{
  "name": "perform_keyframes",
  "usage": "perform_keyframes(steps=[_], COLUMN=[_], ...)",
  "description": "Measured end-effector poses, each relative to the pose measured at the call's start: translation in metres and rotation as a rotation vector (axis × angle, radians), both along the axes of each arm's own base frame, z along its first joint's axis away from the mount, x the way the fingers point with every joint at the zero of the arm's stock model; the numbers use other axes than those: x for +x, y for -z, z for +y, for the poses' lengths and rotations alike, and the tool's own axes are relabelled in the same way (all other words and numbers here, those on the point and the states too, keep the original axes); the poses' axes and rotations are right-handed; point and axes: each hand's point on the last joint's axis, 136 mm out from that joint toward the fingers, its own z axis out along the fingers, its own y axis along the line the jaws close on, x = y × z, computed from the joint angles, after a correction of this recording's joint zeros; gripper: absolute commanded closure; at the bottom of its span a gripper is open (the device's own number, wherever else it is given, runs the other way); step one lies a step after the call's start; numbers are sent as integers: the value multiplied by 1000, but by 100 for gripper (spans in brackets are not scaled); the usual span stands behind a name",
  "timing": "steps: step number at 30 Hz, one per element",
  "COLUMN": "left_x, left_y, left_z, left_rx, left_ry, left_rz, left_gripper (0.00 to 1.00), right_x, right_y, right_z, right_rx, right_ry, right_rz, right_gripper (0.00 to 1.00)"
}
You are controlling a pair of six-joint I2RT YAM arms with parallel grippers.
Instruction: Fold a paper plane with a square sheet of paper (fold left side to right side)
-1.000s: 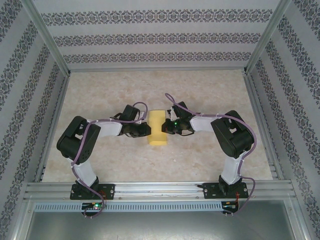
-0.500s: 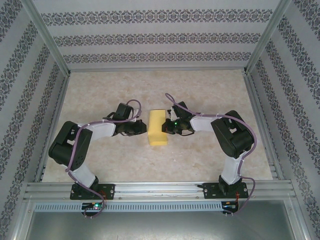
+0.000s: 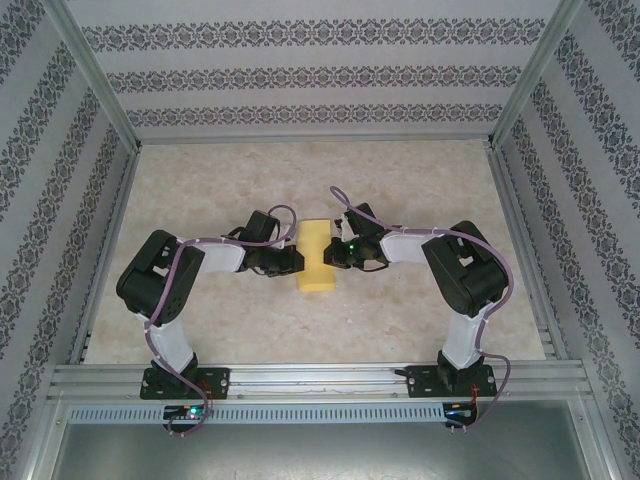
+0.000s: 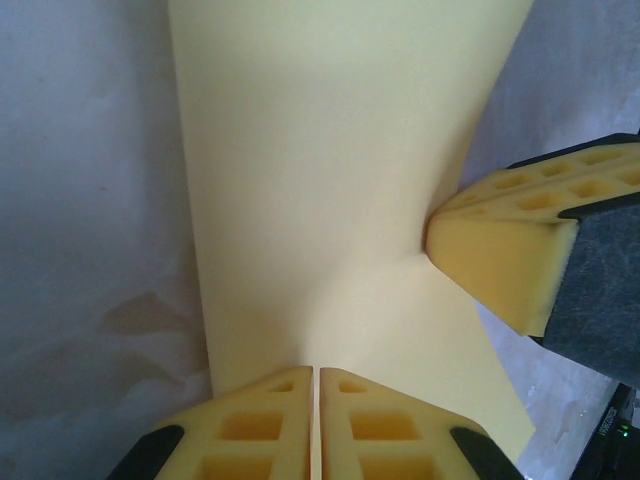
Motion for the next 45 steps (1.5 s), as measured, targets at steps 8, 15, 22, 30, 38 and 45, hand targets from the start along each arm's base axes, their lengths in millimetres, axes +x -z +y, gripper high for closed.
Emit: perform_keyframes(steps=[8,15,22,30,38,45], left_x=[1,1,1,1,1,0], left_y=[2,3,3,3,3,3], left_z=[1,2,1,2,1,1], left_rx=[12,13,13,13,13,15], left_ry=[-6,-6,-7,-7,-7,-3], left_rz=[-3,-1,-1,-1,0,0], left_gripper=[90,91,91,91,91,91], right_x=[-4,2,14,25,27,30], right_y=[-3,-29,-50,-35,-9,-4], right_z=[-1,10,33,51,49,47], right_rx=[-5,58,137,157,116,90], right_ry=[-5,-22,-45,-56,-44,-35], right_rz=[11,-17,-58,-34,6,11], right_gripper=[100,100,100,100,100,100])
